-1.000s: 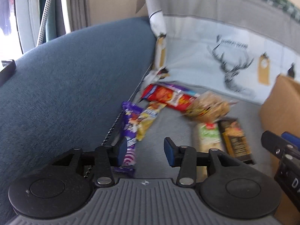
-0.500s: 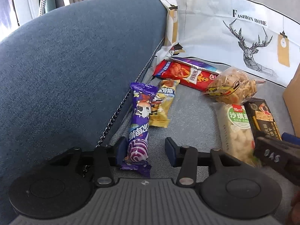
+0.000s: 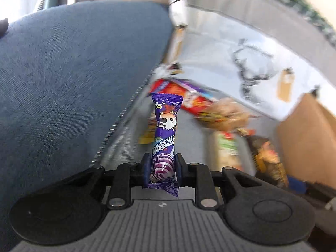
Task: Organize snacks
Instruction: 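Return both tools to the snacks and grasp the purple candy bar with the left, then grasp the dark biscuit packet with the right tool while the left holds the purple bar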
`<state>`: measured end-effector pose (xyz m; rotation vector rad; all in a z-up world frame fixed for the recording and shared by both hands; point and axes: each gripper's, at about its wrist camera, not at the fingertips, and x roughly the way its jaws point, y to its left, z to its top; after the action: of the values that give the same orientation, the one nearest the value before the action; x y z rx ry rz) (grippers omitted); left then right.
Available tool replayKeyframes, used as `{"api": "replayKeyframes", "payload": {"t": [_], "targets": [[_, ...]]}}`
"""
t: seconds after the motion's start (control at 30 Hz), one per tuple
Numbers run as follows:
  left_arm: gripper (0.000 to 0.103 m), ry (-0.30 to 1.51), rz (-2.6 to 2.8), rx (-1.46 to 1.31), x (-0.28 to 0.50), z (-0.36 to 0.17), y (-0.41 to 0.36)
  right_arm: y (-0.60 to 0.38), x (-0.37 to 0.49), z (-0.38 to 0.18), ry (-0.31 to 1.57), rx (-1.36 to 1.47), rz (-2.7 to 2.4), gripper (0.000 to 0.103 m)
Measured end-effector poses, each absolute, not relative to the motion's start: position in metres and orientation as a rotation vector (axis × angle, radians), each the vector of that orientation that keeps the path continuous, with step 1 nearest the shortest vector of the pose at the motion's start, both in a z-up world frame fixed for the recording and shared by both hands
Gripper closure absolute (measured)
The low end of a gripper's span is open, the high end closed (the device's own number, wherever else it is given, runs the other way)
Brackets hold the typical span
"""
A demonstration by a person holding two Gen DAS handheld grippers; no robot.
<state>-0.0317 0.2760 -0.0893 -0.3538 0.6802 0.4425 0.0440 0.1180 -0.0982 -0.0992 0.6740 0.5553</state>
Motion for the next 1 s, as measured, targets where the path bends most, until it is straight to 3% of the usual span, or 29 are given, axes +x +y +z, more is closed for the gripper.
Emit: {"api": "replayKeyframes", "payload": {"t": [0.5,0.73,1.0], "targets": [[0.077,0.673,0.291,-0.496,-0.108,-0.063,0.241,0.071,-0.076,-0.084,0.672,-0.208,0.707,0.062],[0.077,0.815,0.335,-0.505,-0.118,-0.081,0.222,0.064,-0.081,-0.088,0.714,-0.207,0.677,0.062],[0.076,0.803,0.325,-0.616,-0.123,-0.097,0.233,0.068,-0.075,-0.097,0.764,-0.224,0.670,0.062]]}}
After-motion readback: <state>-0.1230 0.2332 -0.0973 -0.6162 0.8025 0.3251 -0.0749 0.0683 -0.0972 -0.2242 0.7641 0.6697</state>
